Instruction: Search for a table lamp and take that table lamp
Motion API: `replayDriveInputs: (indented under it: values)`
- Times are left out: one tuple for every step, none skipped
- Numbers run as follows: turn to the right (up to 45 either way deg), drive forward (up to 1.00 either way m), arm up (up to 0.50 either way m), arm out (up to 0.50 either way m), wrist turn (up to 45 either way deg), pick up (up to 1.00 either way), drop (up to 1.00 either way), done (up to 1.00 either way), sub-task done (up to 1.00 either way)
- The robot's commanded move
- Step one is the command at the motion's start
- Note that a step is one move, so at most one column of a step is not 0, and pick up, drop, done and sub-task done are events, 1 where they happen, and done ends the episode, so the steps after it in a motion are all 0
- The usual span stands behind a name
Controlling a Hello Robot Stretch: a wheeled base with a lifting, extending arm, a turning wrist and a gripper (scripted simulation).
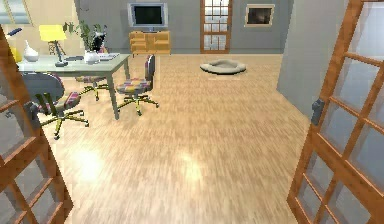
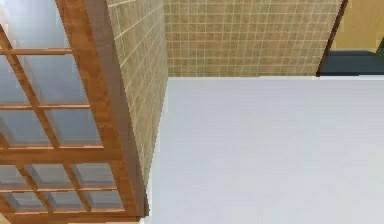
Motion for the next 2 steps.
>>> replayDriveInputs:
  values:
    - [6.0,0.0,0.0,0.0,0.0,0.0,0.0,0.0,0.0]
    - [0.0,0.05,0.0,0.0,0.0,0.0,0.0,0.0,0.0]
